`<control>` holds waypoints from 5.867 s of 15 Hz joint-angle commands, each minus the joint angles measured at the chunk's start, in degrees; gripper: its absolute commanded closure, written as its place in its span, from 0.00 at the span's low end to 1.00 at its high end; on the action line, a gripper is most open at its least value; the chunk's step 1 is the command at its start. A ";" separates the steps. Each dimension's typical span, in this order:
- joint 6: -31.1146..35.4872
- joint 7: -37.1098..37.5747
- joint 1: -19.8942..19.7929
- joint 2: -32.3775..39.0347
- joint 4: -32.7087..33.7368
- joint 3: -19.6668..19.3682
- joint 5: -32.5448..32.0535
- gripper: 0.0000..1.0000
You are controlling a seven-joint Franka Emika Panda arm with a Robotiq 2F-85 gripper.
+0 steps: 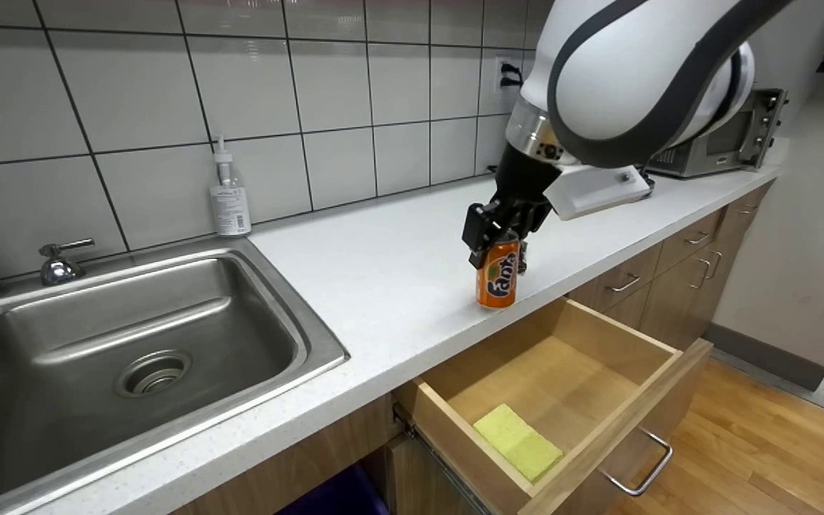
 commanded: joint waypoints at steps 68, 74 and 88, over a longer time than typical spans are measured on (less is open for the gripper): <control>25.33 -10.13 -18.79 17.59 -7.66 6.98 -2.67 0.62; 24.52 -9.74 -17.79 18.23 -7.06 6.05 -2.36 0.62; 23.03 -9.92 -17.51 13.77 -9.63 6.29 -2.56 0.00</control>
